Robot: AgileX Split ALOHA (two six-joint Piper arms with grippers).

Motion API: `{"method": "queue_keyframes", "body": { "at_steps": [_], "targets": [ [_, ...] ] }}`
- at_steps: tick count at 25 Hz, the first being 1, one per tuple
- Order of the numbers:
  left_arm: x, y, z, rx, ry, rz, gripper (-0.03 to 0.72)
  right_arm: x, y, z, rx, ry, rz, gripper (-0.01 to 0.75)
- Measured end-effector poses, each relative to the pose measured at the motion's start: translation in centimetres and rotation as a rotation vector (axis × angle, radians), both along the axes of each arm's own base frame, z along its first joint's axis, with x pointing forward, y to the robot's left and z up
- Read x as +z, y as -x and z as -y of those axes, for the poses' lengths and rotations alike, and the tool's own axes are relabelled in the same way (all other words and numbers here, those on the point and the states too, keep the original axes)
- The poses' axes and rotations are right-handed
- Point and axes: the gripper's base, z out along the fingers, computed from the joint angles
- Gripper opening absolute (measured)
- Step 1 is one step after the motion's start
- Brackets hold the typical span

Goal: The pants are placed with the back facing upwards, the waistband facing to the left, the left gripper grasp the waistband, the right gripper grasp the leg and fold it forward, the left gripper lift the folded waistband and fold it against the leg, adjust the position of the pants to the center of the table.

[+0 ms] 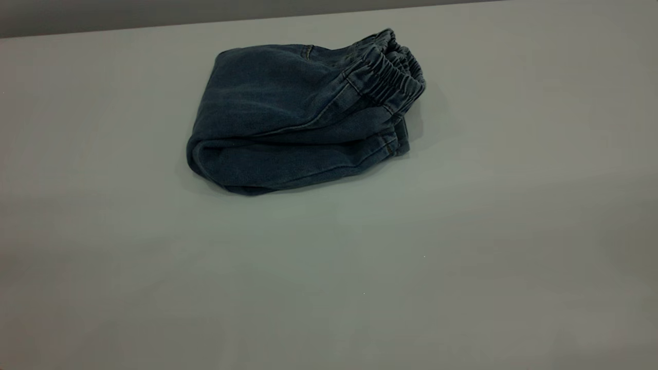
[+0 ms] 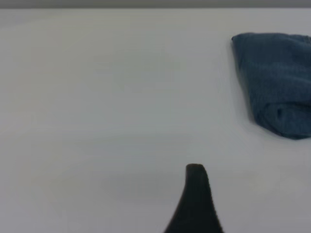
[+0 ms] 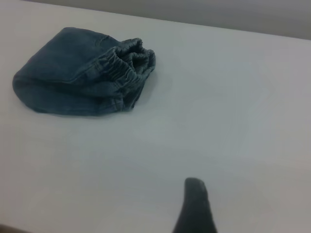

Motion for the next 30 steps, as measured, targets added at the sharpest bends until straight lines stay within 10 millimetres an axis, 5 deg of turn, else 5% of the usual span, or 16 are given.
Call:
{"method": "queue_keyframes", "body": {
  "at_steps": [30],
  "targets": [
    [0.0, 0.1, 0.0, -0.002, 0.0, 0.01, 0.517, -0.3, -0.6, 1.2, -0.164, 0.029, 0.012, 0.461]
  ]
}}
